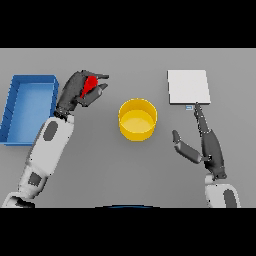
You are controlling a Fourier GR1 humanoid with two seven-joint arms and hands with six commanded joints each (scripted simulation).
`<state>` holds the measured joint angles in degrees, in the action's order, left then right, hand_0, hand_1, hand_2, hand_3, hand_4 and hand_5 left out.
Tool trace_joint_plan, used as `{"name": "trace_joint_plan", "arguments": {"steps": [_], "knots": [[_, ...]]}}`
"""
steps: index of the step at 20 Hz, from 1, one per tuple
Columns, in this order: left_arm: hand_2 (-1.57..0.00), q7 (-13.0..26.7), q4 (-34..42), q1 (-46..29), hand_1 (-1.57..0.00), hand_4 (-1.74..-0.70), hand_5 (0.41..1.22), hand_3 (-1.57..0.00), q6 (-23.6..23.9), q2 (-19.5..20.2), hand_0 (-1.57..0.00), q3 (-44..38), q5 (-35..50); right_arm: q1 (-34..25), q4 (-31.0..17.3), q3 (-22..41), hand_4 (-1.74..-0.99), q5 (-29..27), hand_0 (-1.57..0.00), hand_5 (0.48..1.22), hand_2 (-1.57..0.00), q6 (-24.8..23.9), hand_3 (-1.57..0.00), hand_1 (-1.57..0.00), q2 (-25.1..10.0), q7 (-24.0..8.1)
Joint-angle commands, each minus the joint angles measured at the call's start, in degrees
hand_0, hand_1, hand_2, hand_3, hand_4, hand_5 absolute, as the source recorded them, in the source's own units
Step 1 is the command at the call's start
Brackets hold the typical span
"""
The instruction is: Pick up the red beaker and tilt it to pour out 1 green nut into yellow bowl. Pick up the yellow bowl and place it on the metallic measuring scale.
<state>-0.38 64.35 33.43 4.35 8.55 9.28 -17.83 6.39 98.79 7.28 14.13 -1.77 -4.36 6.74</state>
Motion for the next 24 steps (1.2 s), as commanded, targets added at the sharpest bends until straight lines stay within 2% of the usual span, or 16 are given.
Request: {"name": "trace_joint_plan", "arguments": {"steps": [1,5,8,10,11,13,16,17,19,21,24], "knots": [[-1.56,0.8,0.5,0.1,-1.56,-1.73,1.119,-1.56,-0.6,0.6,-1.56,1.4,-1.1,0.5,0.5,-0.2,-1.243,-0.3,0.00,0.694,0.00,0.1,0.00,0.00,-0.1,-0.5],[-1.56,2.2,1.7,-0.4,-1.56,-1.73,1.113,-1.56,-1.1,1.4,-1.56,4.8,-2.8,0.1,0.7,0.3,-1.243,0.0,0.00,0.710,0.00,0.1,0.00,0.00,0.3,-2.1],[-1.57,4.9,0.7,3.1,-1.57,-1.74,1.112,-1.57,-1.6,4.1,-1.57,10.4,-9.5,0.1,0.7,0.2,-1.254,0.2,0.00,0.717,0.00,0.0,0.00,0.00,0.1,-1.6],[-1.57,4.7,-0.7,6.1,-1.57,-1.74,1.137,-1.57,-2.3,5.8,-1.57,15.3,-15.1,0.6,0.2,0.3,-1.266,-0.4,0.00,0.720,0.00,0.5,0.00,0.00,0.3,-1.1],[-1.57,5.3,-1.5,7.7,-1.57,-1.74,1.134,-1.57,-3.4,6.4,-1.57,17.6,-17.5,0.0,0.3,0.2,-1.267,-0.4,0.00,0.720,0.00,0.5,0.00,0.00,0.4,-1.8],[-1.57,5.5,-3.6,10.6,-1.57,-1.74,1.166,-1.57,-4.2,7.4,-1.57,21.0,-21.4,0.7,0.6,0.1,-1.269,-0.9,0.00,0.722,0.00,0.7,0.00,0.00,0.5,-0.8],[-1.57,4.5,-6.7,15.7,-1.57,-1.74,1.193,-1.57,-7.7,8.4,-1.57,26.2,-26.0,0.5,0.3,-0.2,-1.264,-1.1,0.00,0.717,0.00,0.5,0.00,0.00,0.4,-0.2],[-1.57,3.9,-8.5,17.4,-1.57,-1.69,1.198,-1.57,-8.5,8.2,-1.57,27.9,-27.4,0.8,0.5,-0.5,-1.261,-1.6,0.00,0.715,0.00,0.9,0.00,0.00,0.0,0.4],[-1.57,3.2,-10.0,20.6,-1.57,-1.61,1.206,-1.57,-11.3,8.8,-1.57,31.4,-30.4,0.3,0.7,-0.4,-1.258,-1.5,0.00,0.697,0.00,0.6,0.00,0.00,0.5,-0.7],[-1.57,3.0,-11.2,23.6,-1.57,-1.66,1.212,-1.57,-15.4,8.7,-1.57,34.7,-32.2,0.0,-0.2,-0.5,-1.245,-0.8,0.00,0.679,0.00,-0.2,0.00,0.00,0.7,-1.1],[-1.57,0.7,-13.2,26.7,-1.57,-1.69,1.216,-1.57,-18.1,8.3,-1.57,38.5,-33.8,0.2,0.2,-0.2,-1.220,-1.0,0.00,0.657,0.00,-0.7,0.00,0.00,1.9,-1.5]]}}
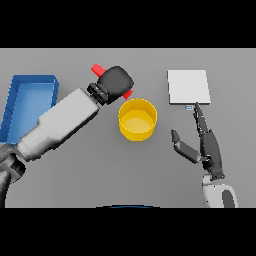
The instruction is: Pick up the red beaker and tilt it to pour out 1 green nut into yellow bowl. Pick up the yellow bowl and place it on the metallic measuring scale.
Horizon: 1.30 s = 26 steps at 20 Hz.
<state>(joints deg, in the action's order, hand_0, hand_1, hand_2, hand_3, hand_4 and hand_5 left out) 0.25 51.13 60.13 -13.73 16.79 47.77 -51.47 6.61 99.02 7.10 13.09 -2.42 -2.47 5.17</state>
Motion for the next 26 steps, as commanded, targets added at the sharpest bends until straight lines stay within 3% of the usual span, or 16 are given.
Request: {"name": "trace_joint_plan", "arguments": {"steps": [1,7,11,16,18,20,26], "knots": [[-1.57,0.2,-1.0,1.3,-1.57,-1.70,1.217,-1.57,-1.2,-0.3,-1.57,1.3,-0.9,-0.2,-0.3,-0.2,-1.209,-0.2,0.00,0.654,0.00,0.0,0.00,0.00,-0.1,0.2],[-1.57,-0.8,-4.3,7.4,-1.57,-1.73,1.220,-1.57,-4.9,-1.4,-1.57,10.0,-5.6,-0.6,-0.9,0.0,-1.188,2.2,0.00,0.647,0.00,-1.2,0.00,0.00,-0.7,0.8],[-1.57,-4.0,-6.5,10.1,-1.57,-1.74,1.221,-1.57,-3.1,-1.4,-1.57,15.4,-8.6,-0.2,-0.7,-0.2,-1.179,1.3,0.00,0.627,0.00,-1.2,0.00,0.00,-0.1,0.7],[-1.57,-4.6,-8.0,13.7,-1.57,-1.73,1.221,-1.57,-2.3,-3.0,-1.57,22.7,-13.4,0.1,0.0,0.0,-1.162,1.6,0.00,0.627,0.00,-1.2,0.00,0.00,-0.4,1.0],[-1.57,-4.3,-8.8,14.7,-1.57,-1.73,1.221,-1.57,-2.1,-4.2,-1.57,24.9,-14.6,-0.7,-0.1,0.0,-1.157,2.5,0.00,0.629,0.00,-1.8,0.00,0.00,-0.3,-0.7],[-1.57,-4.2,-9.6,15.6,-1.57,-1.73,1.221,-1.57,-2.2,-4.8,-1.57,26.8,-15.4,0.2,-0.1,-0.1,-1.161,2.2,0.00,0.634,0.00,-1.4,0.00,0.00,-0.8,0.8],[-1.57,-6.5,-9.9,20.3,-1.57,-1.72,1.221,-1.57,-2.1,-4.9,-1.57,30.6,-16.1,-0.2,-0.8,-0.4,-1.152,1.9,0.00,0.635,0.00,-1.9,0.00,0.00,-0.2,1.2]]}}
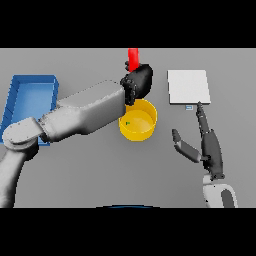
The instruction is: Pick up the red beaker and tilt it to pour out 1 green nut into yellow bowl. Pick up the yellow bowl and place it on the metallic measuring scale.
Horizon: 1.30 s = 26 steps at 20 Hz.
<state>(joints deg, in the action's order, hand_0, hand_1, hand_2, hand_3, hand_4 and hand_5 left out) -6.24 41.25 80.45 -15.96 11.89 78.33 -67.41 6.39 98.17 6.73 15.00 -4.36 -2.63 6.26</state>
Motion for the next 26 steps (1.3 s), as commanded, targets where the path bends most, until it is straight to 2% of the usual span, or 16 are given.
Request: {"name": "trace_joint_plan", "arguments": {"steps": [1,2,5,7,11,13,16,19,21,23,24,25,26], "knots": [[-1.57,-1.5,-1.2,1.8,-1.57,-1.72,1.221,-1.57,0.5,0.3,-1.57,0.1,0.1,-0.1,0.4,-0.3,-1.153,-0.4,0.00,0.636,0.00,0.3,0.00,0.00,-0.4,0.4],[-1.57,-2.2,-2.7,3.8,-1.57,-1.72,1.221,-1.57,1.0,0.5,-1.57,-0.4,0.7,0.6,0.5,0.1,-1.157,-0.5,0.00,0.638,0.00,0.5,0.00,0.00,-0.2,1.3],[-1.57,-2.3,-5.0,9.2,-1.57,-1.73,1.221,-1.57,2.4,2.7,-1.57,-1.0,1.2,0.5,0.7,0.6,-1.154,0.0,0.00,0.654,0.00,0.6,0.00,0.00,0.0,1.0],[-1.57,-2.0,-7.7,12.1,-1.57,-1.73,1.221,-1.18,4.4,4.5,-1.57,-3.6,3.5,-0.7,0.3,0.5,-1.160,0.4,0.00,0.660,0.00,0.2,0.00,0.00,0.0,0.8],[-1.57,1.8,-19.1,17.3,-1.57,-1.73,1.221,-1.41,6.0,6.7,-1.57,-13.9,13.3,-0.5,-0.5,0.5,-1.156,-0.9,0.00,0.658,0.00,1.3,0.00,0.00,-0.1,1.8],[-1.57,4.2,-22.9,18.0,-1.57,-1.73,1.221,-1.47,6.6,9.4,-1.57,-22.3,22.2,-1.3,-0.7,0.6,-1.146,1.1,0.00,0.641,0.00,-0.1,0.00,0.00,-0.3,0.4],[-1.57,7.8,-27.7,16.7,-1.57,-1.74,1.221,-1.40,8.4,13.8,-1.57,-32.8,34.5,-2.9,-1.6,1.0,-1.142,2.4,0.00,0.630,0.00,-0.6,0.00,0.00,-0.4,0.1],[-1.57,10.0,-31.3,13.1,-1.57,-1.74,1.221,-1.46,12.4,18.0,-1.57,-39.7,44.4,-2.5,-1.4,0.5,-1.093,-2.0,0.00,0.623,0.00,1.7,0.00,0.00,0.5,2.5],[-1.57,11.4,-32.7,9.6,-1.57,-1.74,1.221,-1.50,15.2,20.2,-1.57,-43.2,50.4,-2.5,-1.3,0.4,-1.081,-2.9,0.00,0.631,0.00,2.4,0.00,0.00,0.4,2.0],[-1.57,12.5,-33.3,5.1,-1.57,-1.74,1.221,-1.52,18.3,22.2,-1.57,-45.3,55.4,-2.7,-1.2,0.3,-1.106,-3.3,0.00,0.642,0.00,3.1,0.00,0.00,-0.2,1.6],[-1.57,15.1,-33.6,3.4,-1.57,-1.74,1.221,-1.53,19.7,23.2,-1.57,-46.1,57.4,-2.8,-1.6,0.4,-1.126,-2.9,0.00,0.651,0.00,3.0,0.00,0.00,-0.3,1.8],[-1.57,15.8,-32.6,1.6,-1.57,-1.74,1.221,-1.54,20.4,23.9,-1.57,-46.9,59.5,-2.8,-1.6,0.3,-1.141,-3.7,0.00,0.657,0.00,3.7,0.00,0.00,-0.3,1.7],[-1.57,19.4,-32.7,-0.7,-1.57,-1.74,1.221,-1.55,21.8,24.0,-1.57,-48.0,62.1,-3.0,-1.8,0.0,-1.148,-4.2,0.00,0.663,0.00,4.0,0.00,0.00,-0.8,2.1]]}}
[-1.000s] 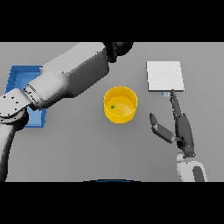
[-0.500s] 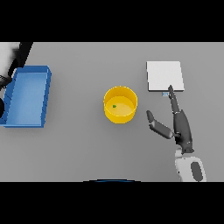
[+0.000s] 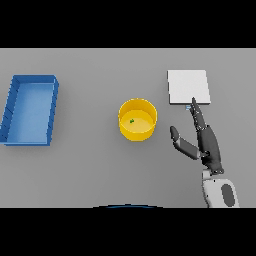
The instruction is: Pick up the red beaker and tilt it to pour out 1 green nut into yellow bowl. Pick up the yellow bowl and place it on the metallic measuring scale.
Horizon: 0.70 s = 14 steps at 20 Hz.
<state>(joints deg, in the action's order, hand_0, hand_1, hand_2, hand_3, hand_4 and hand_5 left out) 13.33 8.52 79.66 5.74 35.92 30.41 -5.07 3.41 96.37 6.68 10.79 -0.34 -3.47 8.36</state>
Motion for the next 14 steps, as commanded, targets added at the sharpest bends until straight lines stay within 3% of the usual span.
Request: {"name": "trace_joint_plan", "arguments": {"steps": [1,3,5,8,14], "knots": [[-1.57,1.7,1.2,-1.5,-1.57,-1.74,1.221,-1.55,1.3,0.5,-1.57,-0.9,2.0,0.2,0.4,0.1,-1.157,0.0,0.00,0.666,0.00,0.0,0.00,0.00,0.0,0.2],[-1.57,2.2,4.9,-6.0,-1.57,-1.74,1.221,-1.52,4.1,1.6,-1.57,-2.4,6.4,-0.2,-0.5,0.5,-1.168,1.4,0.00,0.680,0.00,-0.6,0.00,0.00,-0.1,0.2],[-1.57,5.4,9.6,-11.1,-1.57,-1.74,1.221,-1.46,5.5,2.6,-1.57,-2.8,10.1,0.8,-0.1,0.9,-1.188,2.0,0.00,0.696,0.00,-0.3,0.00,0.00,-0.5,1.5],[-1.57,9.6,20.5,-20.0,-1.57,-1.74,1.221,-1.37,9.8,4.2,-1.57,-3.4,15.9,0.6,0.0,0.4,-1.194,1.8,0.00,0.703,0.00,-0.5,0.00,0.00,-0.9,0.9],[-1.57,17.1,41.4,-35.5,-1.57,-1.74,1.221,-1.40,19.4,8.7,-1.57,-1.7,23.2,-0.3,-1.5,0.4,-1.201,2.5,0.00,0.696,0.00,-1.0,0.00,0.00,-0.8,1.1]]}}
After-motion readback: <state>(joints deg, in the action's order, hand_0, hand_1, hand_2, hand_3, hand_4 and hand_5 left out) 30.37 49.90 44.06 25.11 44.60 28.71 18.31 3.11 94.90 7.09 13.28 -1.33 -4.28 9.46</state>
